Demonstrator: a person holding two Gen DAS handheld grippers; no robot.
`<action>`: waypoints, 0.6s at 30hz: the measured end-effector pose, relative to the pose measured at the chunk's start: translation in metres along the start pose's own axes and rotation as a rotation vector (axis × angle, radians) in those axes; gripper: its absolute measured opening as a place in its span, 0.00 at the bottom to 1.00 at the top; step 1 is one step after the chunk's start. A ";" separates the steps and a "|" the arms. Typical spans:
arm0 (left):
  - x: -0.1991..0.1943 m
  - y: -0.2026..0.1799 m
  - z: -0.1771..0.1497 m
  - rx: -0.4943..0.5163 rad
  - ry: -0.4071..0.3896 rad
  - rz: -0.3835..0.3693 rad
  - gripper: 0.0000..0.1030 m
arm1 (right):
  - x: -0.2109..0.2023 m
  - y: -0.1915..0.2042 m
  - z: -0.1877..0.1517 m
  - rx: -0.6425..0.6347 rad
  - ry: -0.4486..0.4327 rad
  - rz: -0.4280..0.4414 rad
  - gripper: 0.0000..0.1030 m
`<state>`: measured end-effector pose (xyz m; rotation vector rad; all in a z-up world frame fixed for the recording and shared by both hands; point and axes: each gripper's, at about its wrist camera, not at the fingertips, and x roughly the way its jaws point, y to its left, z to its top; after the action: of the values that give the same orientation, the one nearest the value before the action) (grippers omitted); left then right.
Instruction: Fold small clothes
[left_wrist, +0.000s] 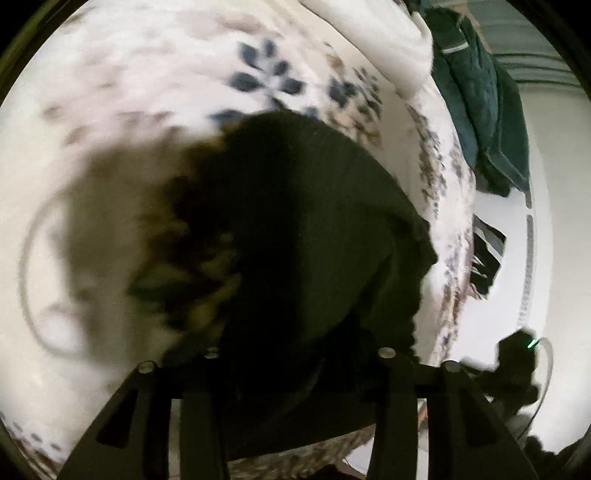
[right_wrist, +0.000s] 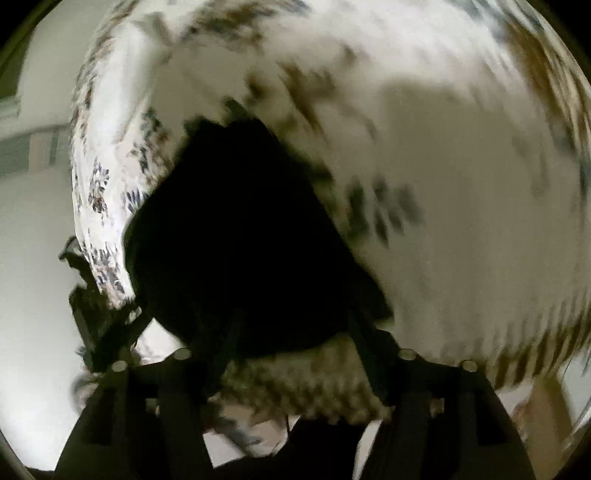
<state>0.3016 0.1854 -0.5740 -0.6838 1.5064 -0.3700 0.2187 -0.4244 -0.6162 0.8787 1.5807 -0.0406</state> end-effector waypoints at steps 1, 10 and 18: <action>-0.008 0.006 -0.004 -0.017 -0.030 -0.003 0.40 | -0.001 0.012 0.014 -0.039 -0.028 -0.003 0.64; -0.030 0.070 -0.014 -0.022 -0.202 0.429 0.71 | 0.073 0.081 0.131 -0.251 -0.096 -0.011 0.67; 0.018 0.058 -0.008 0.068 -0.188 0.545 1.00 | 0.046 0.100 0.127 -0.269 -0.268 -0.018 0.06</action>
<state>0.2844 0.2169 -0.6236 -0.2270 1.4262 0.0585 0.3824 -0.3930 -0.6411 0.6206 1.3071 0.0400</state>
